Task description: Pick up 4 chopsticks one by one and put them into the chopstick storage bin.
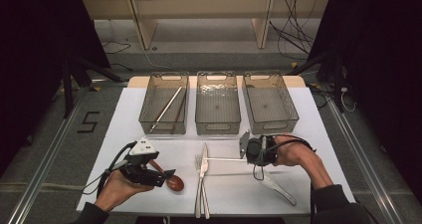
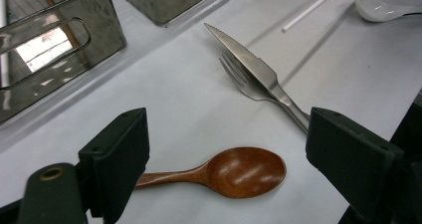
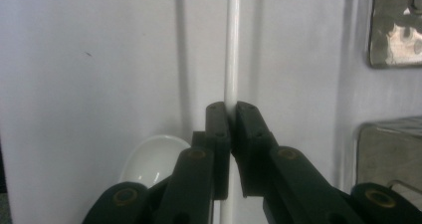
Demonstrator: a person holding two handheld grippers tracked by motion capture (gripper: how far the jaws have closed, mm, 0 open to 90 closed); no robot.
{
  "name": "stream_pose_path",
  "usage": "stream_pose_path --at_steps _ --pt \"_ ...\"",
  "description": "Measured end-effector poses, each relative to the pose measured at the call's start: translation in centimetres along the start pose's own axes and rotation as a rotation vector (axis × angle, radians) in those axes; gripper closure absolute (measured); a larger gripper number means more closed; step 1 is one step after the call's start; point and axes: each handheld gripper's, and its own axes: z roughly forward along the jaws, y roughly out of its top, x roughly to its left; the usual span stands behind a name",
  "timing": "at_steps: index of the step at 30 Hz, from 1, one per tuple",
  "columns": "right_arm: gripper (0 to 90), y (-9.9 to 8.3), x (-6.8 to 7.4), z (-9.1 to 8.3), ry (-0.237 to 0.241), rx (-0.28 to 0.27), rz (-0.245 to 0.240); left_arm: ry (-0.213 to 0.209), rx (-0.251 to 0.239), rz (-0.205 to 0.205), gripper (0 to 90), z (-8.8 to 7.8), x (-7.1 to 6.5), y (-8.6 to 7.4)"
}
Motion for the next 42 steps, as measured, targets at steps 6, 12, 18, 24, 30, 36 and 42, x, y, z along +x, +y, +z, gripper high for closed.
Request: stream_pose_path --at_steps 6,12,18,24,30,36,42 --pt "85.8 0.7 0.8 -0.3 -0.004 -0.013 -0.035 -0.03 0.022 0.01 16.8 0.5 -0.4 0.8" --pt "85.8 1.9 1.7 -0.6 -0.001 -0.016 -0.073 -0.061 0.06 0.02 16.7 1.6 -0.8 2.3" --pt "85.8 3.1 2.4 -0.4 0.012 -0.004 -0.109 -0.089 0.116 0.059 17.3 3.0 -1.5 3.9" --pt "85.8 3.8 2.8 -0.3 0.015 -0.008 -0.134 -0.117 0.16 0.075 18.6 4.1 -2.0 4.4" --pt "85.8 4.5 3.2 -0.3 0.017 -0.006 -0.148 -0.145 0.194 0.089 18.9 4.8 -2.4 5.3" --pt "85.8 4.8 3.4 -0.1 0.022 -0.011 -0.162 -0.166 0.229 0.121 20.2 5.9 -3.0 6.1" --pt "85.8 5.0 3.5 -0.1 0.023 -0.014 -0.164 -0.197 0.256 0.119 24.7 6.5 -3.3 6.2"
